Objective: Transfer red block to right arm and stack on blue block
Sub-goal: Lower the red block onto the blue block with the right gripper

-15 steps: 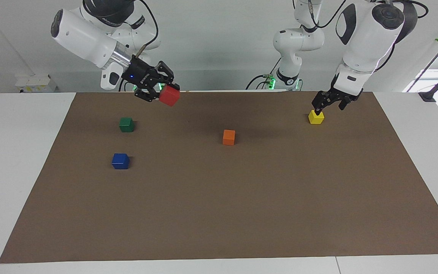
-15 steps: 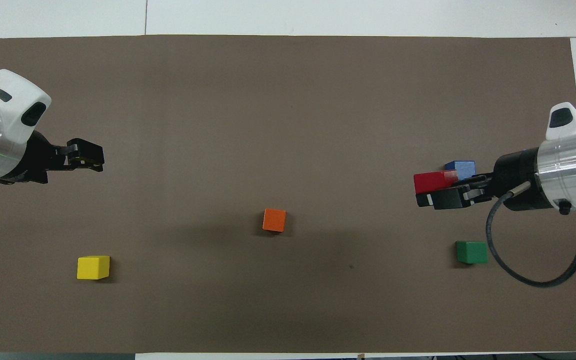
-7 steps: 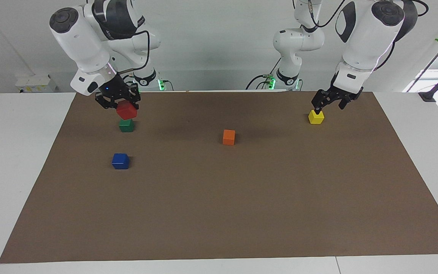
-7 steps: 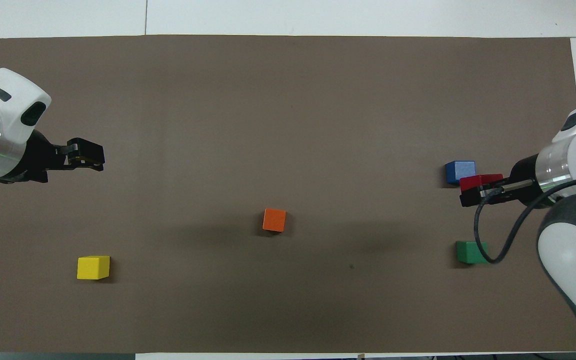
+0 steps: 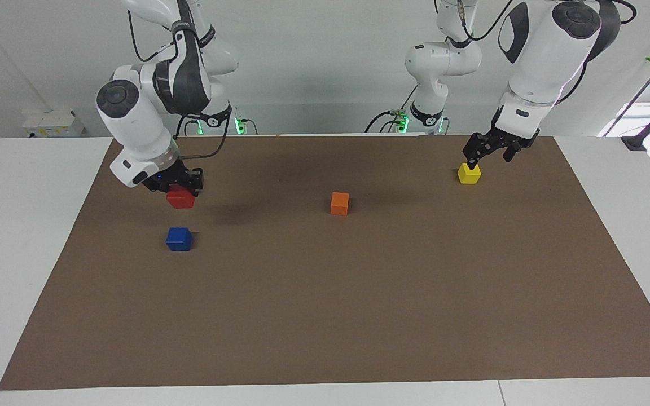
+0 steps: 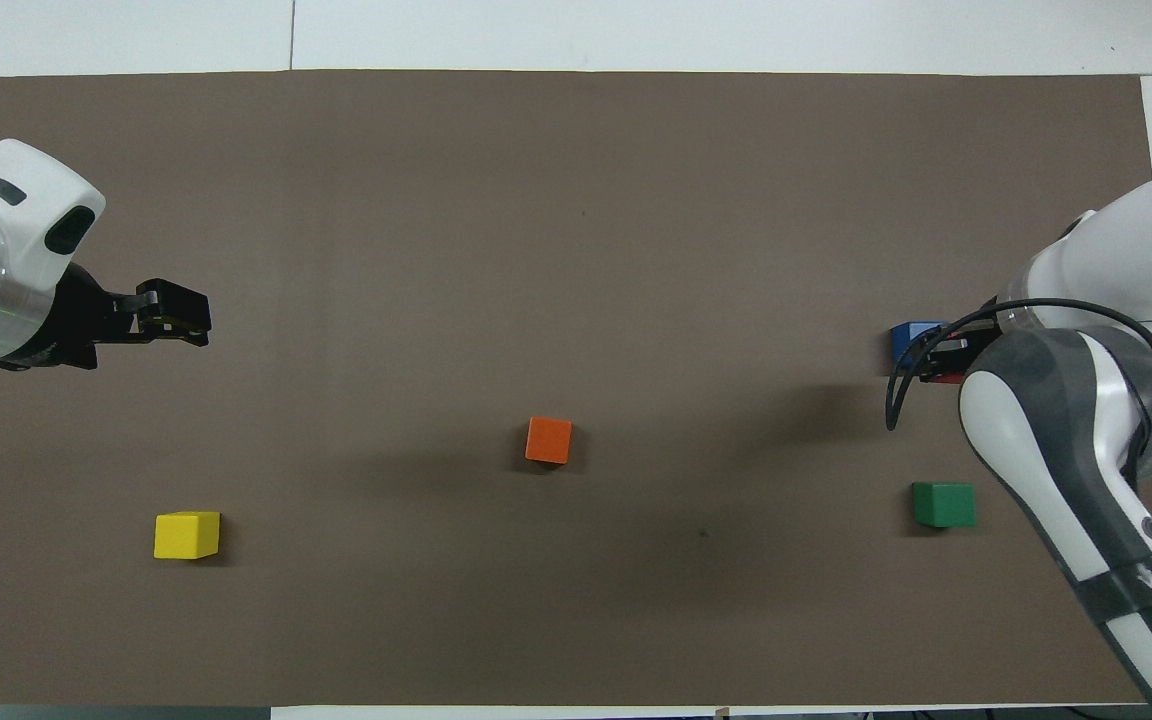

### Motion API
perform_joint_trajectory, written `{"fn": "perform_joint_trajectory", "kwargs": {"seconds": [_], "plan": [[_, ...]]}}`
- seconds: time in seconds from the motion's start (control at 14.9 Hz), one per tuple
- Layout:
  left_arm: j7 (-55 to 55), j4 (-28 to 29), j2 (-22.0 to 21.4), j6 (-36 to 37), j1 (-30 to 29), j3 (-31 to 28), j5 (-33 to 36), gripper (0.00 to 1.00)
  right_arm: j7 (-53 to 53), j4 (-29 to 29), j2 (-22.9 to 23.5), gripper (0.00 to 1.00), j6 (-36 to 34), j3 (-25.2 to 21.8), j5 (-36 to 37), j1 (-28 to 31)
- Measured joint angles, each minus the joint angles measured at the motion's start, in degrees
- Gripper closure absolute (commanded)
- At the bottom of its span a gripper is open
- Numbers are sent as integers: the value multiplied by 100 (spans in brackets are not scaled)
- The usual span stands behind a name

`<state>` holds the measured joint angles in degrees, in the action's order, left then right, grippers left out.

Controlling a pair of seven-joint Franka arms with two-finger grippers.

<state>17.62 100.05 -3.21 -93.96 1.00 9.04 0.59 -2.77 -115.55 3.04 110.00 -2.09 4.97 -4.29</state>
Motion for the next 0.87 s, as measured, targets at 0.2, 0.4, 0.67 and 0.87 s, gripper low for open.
{"fn": "perform_joint_trajectory", "kwargs": {"seconds": [0.2, 0.4, 0.67, 0.87], "plan": [[0, 0, 0, 61, 2, 8, 0, 0, 125, -338, 88, 100, 565, 1, 233, 67], [0, -1, -5, 61, 1, -51, 0, 0, 301, -490, 176, 100, 949, 1, 251, 99], [0, -1, -72, 88, 0, -82, 0, 0, 440, -538, 375, 100, 1371, 1, 310, 130], [0, -1, -80, 102, 0, -82, 0, 0, 459, -546, 506, 100, 1559, 1, 352, 171]]}}
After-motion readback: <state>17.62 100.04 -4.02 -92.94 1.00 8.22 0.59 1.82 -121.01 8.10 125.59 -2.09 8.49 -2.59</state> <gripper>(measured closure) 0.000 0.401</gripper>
